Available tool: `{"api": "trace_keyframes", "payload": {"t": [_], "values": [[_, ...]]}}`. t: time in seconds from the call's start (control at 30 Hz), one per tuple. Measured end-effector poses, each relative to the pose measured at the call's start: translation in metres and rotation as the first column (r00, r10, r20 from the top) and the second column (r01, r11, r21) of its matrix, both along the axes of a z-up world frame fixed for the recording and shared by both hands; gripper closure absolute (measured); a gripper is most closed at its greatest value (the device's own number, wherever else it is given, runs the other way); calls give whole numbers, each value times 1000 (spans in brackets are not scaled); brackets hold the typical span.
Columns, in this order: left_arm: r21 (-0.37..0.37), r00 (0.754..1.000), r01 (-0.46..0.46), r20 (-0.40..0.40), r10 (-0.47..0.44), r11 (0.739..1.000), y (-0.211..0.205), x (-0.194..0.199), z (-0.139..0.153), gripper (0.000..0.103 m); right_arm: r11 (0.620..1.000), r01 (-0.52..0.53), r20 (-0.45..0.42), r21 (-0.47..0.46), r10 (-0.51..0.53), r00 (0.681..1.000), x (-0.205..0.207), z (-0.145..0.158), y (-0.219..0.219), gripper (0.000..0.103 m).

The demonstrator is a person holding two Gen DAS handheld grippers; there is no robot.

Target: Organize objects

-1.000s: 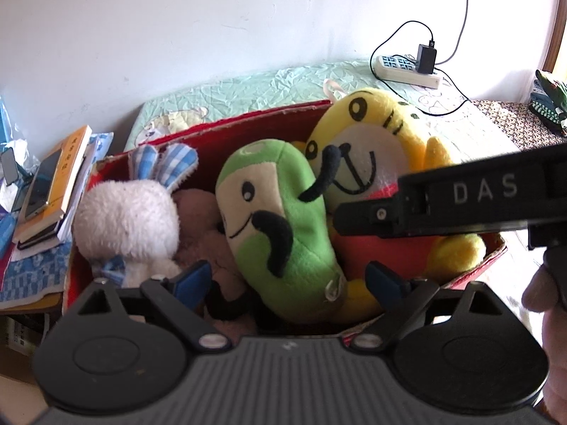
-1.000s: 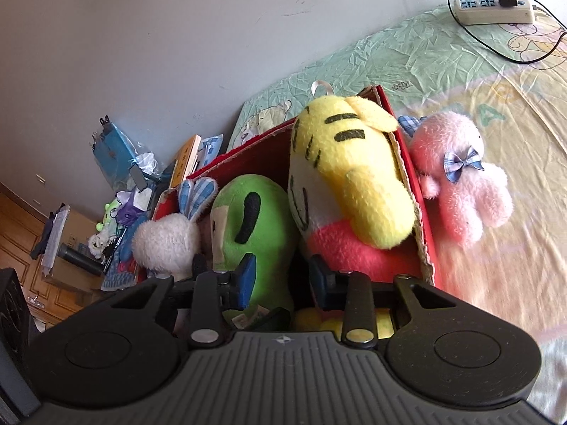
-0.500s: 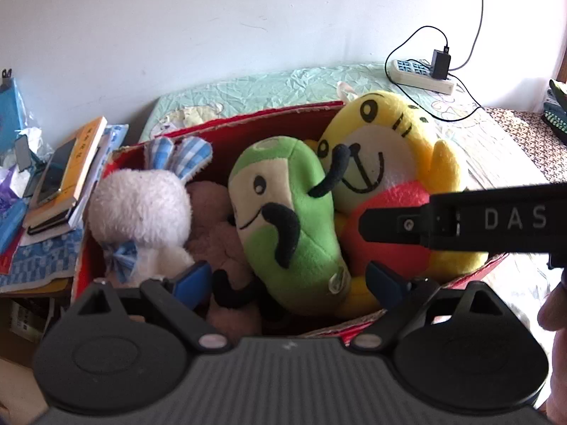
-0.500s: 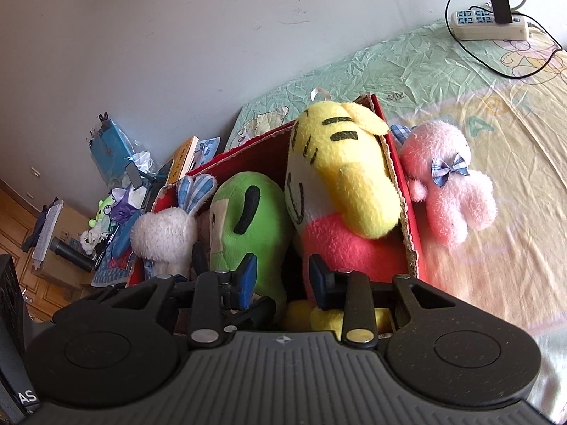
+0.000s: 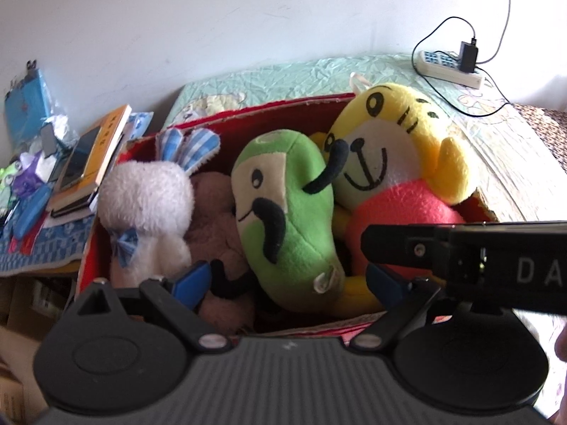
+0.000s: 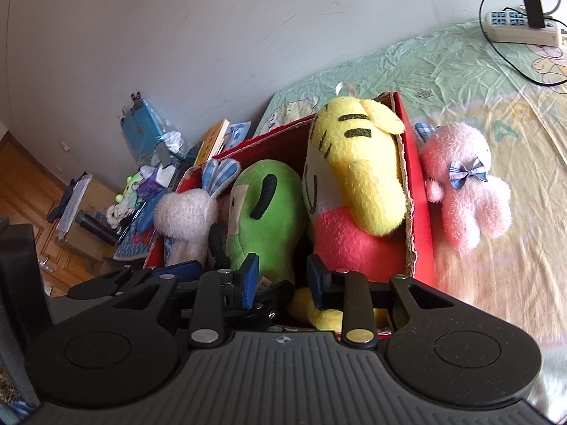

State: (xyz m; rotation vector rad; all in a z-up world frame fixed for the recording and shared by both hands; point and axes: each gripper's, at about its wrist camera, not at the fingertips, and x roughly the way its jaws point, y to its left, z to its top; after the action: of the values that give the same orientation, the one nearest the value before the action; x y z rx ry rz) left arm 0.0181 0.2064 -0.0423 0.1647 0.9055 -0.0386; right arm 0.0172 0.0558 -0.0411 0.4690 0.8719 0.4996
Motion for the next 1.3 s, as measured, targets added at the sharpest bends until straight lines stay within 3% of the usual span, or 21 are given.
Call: {"api": "trace_keyframes", "payload": {"t": [0.17,0.33,0.7,0.93,1.3], "values": [[11,997,-75,-3,75,997,-10,-2,1,8,997,-64,17,-39,64,998,0,7,-7,66],[33,990,-141,14,141,989,-20,-7,6,8,993,-116,4,4,116,993,3,7,-20,65],[110,960,-279,67,272,954,-39,-21,28,4,975,-224,84,8,222,971,-4,28,-41,64],[145,958,-284,91,273,948,-64,-29,42,4,976,-216,106,18,213,971,-12,36,-68,64],[149,976,-209,95,196,966,-116,-33,51,4,990,-136,94,28,133,987,-19,34,-117,64]]}}
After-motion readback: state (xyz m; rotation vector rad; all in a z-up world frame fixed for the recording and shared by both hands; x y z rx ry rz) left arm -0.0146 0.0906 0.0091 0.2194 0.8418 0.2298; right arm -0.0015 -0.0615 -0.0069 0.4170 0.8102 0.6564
